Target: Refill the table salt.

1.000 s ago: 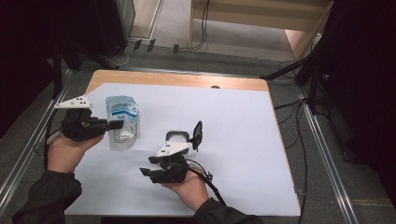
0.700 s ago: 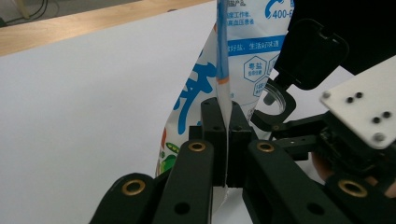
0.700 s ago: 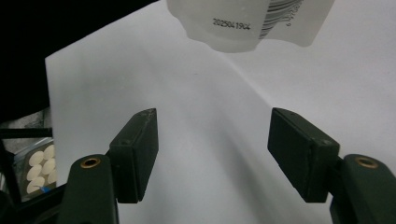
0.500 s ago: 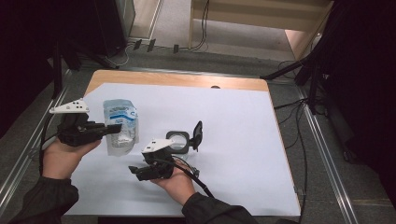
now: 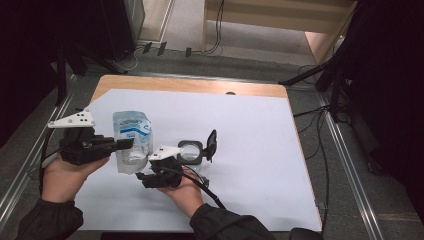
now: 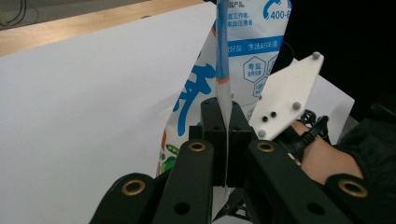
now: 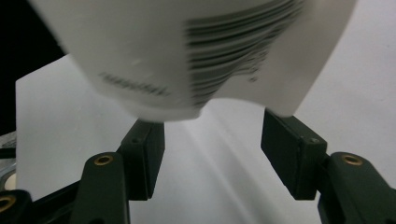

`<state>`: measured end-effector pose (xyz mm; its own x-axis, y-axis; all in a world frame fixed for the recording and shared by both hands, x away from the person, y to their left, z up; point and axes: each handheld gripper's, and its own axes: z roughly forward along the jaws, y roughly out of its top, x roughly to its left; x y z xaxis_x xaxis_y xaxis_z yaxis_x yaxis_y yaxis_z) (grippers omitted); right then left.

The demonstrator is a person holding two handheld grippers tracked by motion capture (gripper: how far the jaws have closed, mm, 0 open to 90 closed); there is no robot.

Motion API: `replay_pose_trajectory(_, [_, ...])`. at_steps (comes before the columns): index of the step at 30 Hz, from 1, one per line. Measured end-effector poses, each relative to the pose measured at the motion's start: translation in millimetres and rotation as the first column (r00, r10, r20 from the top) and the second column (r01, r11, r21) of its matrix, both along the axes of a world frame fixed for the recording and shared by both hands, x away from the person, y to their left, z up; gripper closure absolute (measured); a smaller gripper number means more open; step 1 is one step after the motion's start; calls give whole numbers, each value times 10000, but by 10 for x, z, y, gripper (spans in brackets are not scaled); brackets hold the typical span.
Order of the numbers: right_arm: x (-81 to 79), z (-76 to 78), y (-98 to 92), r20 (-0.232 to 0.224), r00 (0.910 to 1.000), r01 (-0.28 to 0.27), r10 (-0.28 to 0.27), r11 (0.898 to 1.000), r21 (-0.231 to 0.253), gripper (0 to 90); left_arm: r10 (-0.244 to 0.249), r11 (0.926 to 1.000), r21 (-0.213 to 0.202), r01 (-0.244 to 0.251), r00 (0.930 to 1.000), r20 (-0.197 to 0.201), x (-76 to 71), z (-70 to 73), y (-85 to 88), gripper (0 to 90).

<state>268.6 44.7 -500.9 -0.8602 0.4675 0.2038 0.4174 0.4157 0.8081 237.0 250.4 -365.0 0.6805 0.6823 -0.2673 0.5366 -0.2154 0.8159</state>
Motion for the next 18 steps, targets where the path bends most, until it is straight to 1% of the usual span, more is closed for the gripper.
replay_pose_trajectory(2, [19,0,-11,-21,10000,79,-79,10000,22,413,-144,9999,33,143,9999,74,-26,27,-29,900])
replay_pose_trajectory(3, [27,-3,-15,-124,9999,91,-90,9999,60,415,-234,9997,-1,234,9997,122,-31,37,-42,900])
replay_pose_trajectory(5, [28,-4,-21,-131,9998,117,-115,9999,96,417,-252,9997,-32,252,9995,166,-33,56,-57,900])
replay_pose_trajectory(6, [23,1,-25,-181,9997,169,-165,9997,200,420,-275,9996,-72,276,9995,139,-34,59,-58,900])
replay_pose_trajectory(7, [22,5,-27,-117,9997,194,-191,9996,217,420,-275,9996,-72,276,9995,139,-34,59,-58,900])
replay_pose_trajectory(10, [25,14,-32,25,9997,243,-244,9994,233,421,-271,9994,-214,272,9996,36,-33,64,-47,900])
replay_pose_trajectory(11, [29,16,-36,-60,9996,272,-270,9992,281,422,-279,9994,-196,279,9996,-1,-28,59,-45,900])
replay_pose_trajectory(12, [26,23,-39,-94,9994,343,-340,9990,286,427,-300,9992,-270,298,9995,-66,-26,52,-48,900])
replay_pose_trajectory(14, [16,26,-37,117,9992,379,-381,9991,204,430,-277,9992,-303,273,9995,-149,-16,40,-50,900])
replay_pose_trajectory(15, [16,26,-37,117,9992,379,-381,9991,204,430,-277,9992,-303,273,9995,-149,-16,40,-50,900])
replay_pose_trajectory(16, [11,25,-38,231,9989,414,-419,9989,203,431,-219,9996,-180,216,9996,-152,-10,31,-62,900])
replay_pose_trajectory(18, [11,26,-38,269,9986,447,-452,9988,187,431,-195,9997,-174,190,9995,-263,-12,31,-76,900])
